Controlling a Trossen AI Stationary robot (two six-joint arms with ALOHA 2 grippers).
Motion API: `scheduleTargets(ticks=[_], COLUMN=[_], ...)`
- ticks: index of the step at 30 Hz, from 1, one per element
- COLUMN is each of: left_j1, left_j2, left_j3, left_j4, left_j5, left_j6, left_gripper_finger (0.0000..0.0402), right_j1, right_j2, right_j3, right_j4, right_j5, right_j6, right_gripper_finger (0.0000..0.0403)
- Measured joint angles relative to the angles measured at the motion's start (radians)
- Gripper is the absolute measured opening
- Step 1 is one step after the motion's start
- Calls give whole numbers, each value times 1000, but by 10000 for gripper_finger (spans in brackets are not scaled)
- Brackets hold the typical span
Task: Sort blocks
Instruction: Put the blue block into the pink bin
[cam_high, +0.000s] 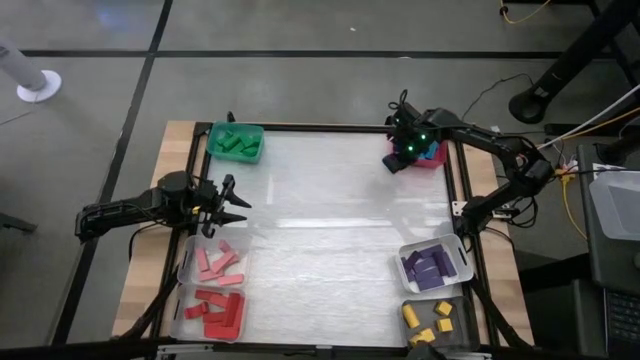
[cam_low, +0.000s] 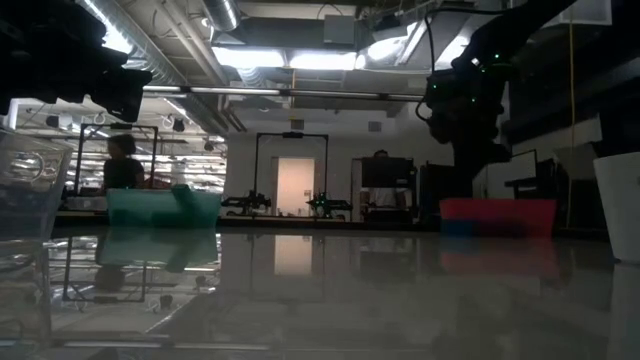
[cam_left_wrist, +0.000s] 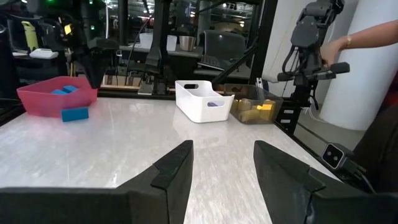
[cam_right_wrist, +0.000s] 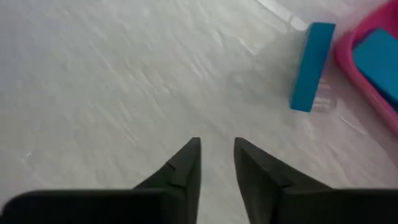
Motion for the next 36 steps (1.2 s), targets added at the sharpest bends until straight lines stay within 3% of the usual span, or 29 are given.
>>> scheduleTargets(ticks=[4, 12, 24, 36], left_j1=[0, 0, 0, 0], left_j2=[0, 0, 0, 0], left_j3=[0, 0, 0, 0], left_j4=[0, 0, 0, 0], left_j5=[0, 0, 0, 0], left_j6=[0, 0, 0, 0], left_gripper_finger=[159, 159, 159, 159], right_j1=[0, 43, 133, 130], right_j2=[0, 3, 94, 230], right_j3=[0, -51, -57, -57], right_j4=[-17, 41, 101, 206], right_j5=[32, 269, 435, 488], right_j6=[53, 163, 323, 328], right_gripper_finger=[131, 190, 193, 192])
